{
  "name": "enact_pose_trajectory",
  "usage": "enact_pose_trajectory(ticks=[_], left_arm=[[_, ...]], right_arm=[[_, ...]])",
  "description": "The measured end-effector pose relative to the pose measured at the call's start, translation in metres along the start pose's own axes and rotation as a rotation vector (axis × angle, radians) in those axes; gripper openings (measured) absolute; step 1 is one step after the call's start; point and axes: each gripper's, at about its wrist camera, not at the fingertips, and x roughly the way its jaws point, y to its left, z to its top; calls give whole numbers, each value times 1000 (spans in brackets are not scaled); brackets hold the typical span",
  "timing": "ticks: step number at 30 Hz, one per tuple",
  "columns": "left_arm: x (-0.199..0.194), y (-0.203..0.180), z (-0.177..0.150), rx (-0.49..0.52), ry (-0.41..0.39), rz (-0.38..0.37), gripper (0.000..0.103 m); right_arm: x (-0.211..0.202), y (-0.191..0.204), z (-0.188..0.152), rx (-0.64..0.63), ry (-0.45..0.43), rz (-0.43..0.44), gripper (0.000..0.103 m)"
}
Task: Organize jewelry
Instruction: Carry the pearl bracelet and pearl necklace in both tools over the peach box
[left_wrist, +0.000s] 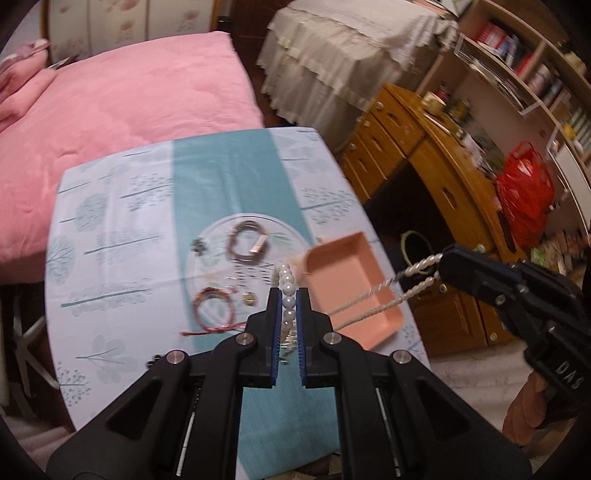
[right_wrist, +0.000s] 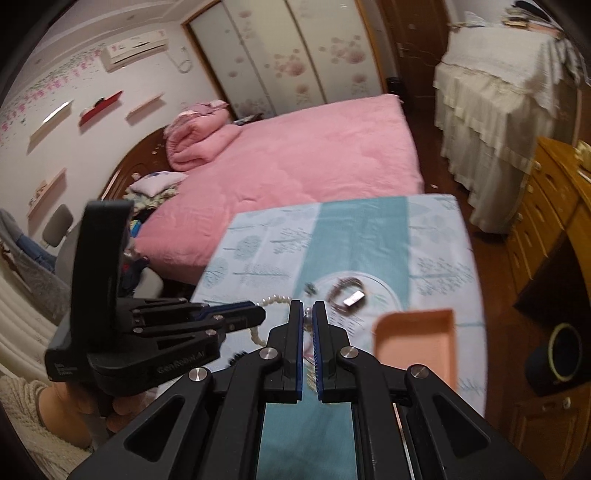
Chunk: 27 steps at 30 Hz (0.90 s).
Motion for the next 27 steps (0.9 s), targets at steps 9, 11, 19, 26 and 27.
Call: enact_pose_trajectory(ticks=[9,11,19,26,27], left_arm=[[31,-59,-3,76,46,-45,5],[40,-66,-3,88,52,-49,5],[93,-92,-5,142,100,-42,5],[144,-101,-11,177,155,-40,5],[151,-101,-13,180,165,-37,5]], right_arm=[[-17,-59,-43,100,43,-79,4],[-16,-68,-50,111,55,-90,4],[17,-95,-79,168,143,-129,4],[73,-124,-112,234,247,-152,4],[82,-128,-115,240,258,-154,4]])
